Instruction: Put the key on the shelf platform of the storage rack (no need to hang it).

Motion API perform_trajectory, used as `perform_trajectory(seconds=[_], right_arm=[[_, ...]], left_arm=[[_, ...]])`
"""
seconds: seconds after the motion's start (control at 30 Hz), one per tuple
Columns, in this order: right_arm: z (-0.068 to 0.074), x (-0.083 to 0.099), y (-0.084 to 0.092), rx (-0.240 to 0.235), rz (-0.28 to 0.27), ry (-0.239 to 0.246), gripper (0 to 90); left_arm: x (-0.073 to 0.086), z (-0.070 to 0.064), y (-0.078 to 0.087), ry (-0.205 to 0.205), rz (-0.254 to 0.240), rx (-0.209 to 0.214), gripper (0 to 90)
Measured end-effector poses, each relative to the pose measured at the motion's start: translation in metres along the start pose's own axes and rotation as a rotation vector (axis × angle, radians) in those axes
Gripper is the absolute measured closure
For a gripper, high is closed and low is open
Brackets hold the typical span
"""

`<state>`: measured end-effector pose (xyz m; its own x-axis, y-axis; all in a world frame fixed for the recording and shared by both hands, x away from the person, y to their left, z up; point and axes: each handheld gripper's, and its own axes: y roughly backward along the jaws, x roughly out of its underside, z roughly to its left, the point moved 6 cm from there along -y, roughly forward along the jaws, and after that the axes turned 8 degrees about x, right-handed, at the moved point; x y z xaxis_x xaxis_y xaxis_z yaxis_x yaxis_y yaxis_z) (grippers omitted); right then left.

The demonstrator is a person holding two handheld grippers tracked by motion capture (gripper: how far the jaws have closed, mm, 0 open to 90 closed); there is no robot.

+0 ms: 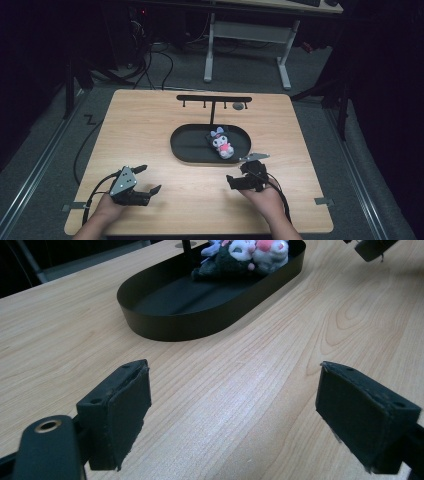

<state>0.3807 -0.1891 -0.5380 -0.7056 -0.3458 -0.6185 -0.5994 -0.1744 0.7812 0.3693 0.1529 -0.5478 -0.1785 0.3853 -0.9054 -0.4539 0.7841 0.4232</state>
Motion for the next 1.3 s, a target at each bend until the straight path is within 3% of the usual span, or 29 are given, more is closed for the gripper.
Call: perform_trajectory(seconds=[0.33, 0.57, 0.77, 0.83, 1.03, 1.3], right_arm=[[0.006, 0.025, 0.004, -0.005, -0.069, -0.017, 13.7], [0.01, 0.037, 0.01, 0.002, -0.151, -0.023, 13.4], [0.015, 0.046, 0.016, -0.002, -0.228, -0.011, 12.8], [0.017, 0.049, 0.019, 0.001, -0.274, 0.023, 12.9], [0.015, 0.051, 0.019, -0.01, -0.281, -0.004, 13.0], [0.018, 0.05, 0.016, -0.008, -0.281, 0.002, 13.1]], left_arm=[[0.0, 0.0, 0.0, 0.0, 0.004, -0.001, 15.4], [0.0, 0.0, 0.0, -0.002, 0.005, 0.0, 15.4], [0.0, 0.0, 0.0, -0.004, 0.006, -0.002, 15.4], [0.0, 0.0, -0.001, -0.005, 0.008, -0.002, 15.4], [0.0, 0.0, -0.001, -0.007, 0.011, -0.001, 15.4], [0.0, 0.0, -0.001, -0.005, 0.008, 0.005, 15.4]])
